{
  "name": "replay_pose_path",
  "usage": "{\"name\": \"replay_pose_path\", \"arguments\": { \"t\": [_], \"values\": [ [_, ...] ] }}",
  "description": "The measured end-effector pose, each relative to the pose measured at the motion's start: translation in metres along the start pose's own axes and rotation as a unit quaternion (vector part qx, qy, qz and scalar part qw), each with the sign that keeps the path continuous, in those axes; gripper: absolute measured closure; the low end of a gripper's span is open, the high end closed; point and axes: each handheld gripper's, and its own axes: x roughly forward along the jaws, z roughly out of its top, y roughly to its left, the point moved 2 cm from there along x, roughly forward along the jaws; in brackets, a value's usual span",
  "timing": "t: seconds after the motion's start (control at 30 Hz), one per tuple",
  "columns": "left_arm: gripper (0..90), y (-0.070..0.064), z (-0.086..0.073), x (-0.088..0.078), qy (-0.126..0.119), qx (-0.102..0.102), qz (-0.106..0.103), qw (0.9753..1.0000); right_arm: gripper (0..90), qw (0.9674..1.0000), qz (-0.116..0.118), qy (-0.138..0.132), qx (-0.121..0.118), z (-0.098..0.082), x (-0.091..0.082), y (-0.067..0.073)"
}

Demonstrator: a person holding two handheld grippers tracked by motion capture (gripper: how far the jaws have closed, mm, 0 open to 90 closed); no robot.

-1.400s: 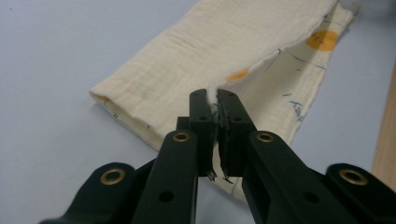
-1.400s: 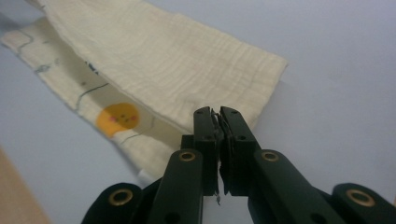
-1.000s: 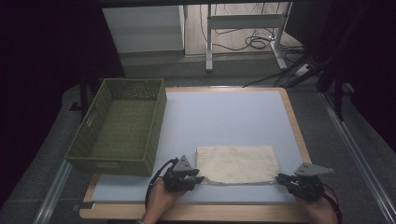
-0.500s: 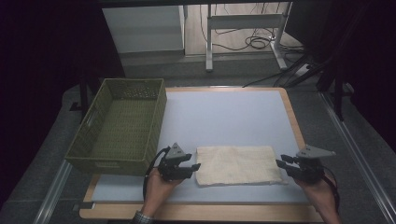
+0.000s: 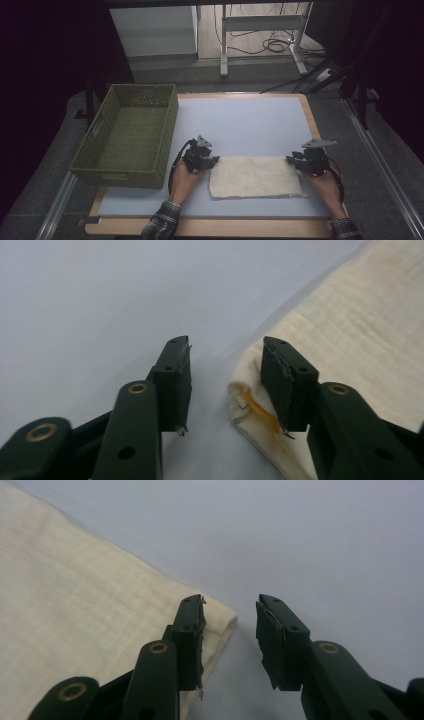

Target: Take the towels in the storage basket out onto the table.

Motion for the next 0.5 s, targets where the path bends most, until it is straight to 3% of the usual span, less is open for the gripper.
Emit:
{"name": "replay_pose_path", "arguments": {
  "t": [0.03,0.1,0.13,0.23,0.37,0.5],
  "values": [
    [65.7,0.0,-0.001,0.0,-0.005,-0.002,-0.006,1.0,71.5,0.9999,0.007,0.006,0.006,-0.002,0.004,0.0],
    [80.0,-0.001,-0.001,-0.001,-0.004,-0.002,-0.023,0.9997,84.0,0.9997,0.023,0.002,0.008,-0.002,0.004,0.001],
    [82.9,-0.002,-0.001,-0.002,-0.004,0.005,-0.014,0.9999,87.2,0.9998,0.02,0.004,0.001,-0.002,0.003,0.003],
    [85.4,-0.001,-0.001,-0.011,-0.018,0.011,-0.005,0.9998,88.9,0.9998,0.001,0.002,-0.019,0.005,0.002,0.005],
    [85.4,0.002,0.0,-0.023,-0.031,0.016,0.009,0.9993,88.9,0.9999,0.004,-0.013,-0.009,0.02,0.006,-0.001],
    [85.3,0.004,-0.003,-0.029,-0.036,0.017,0.026,0.9989,88.9,0.9996,0.006,-0.026,-0.007,0.034,0.021,-0.005]
  ]
}}
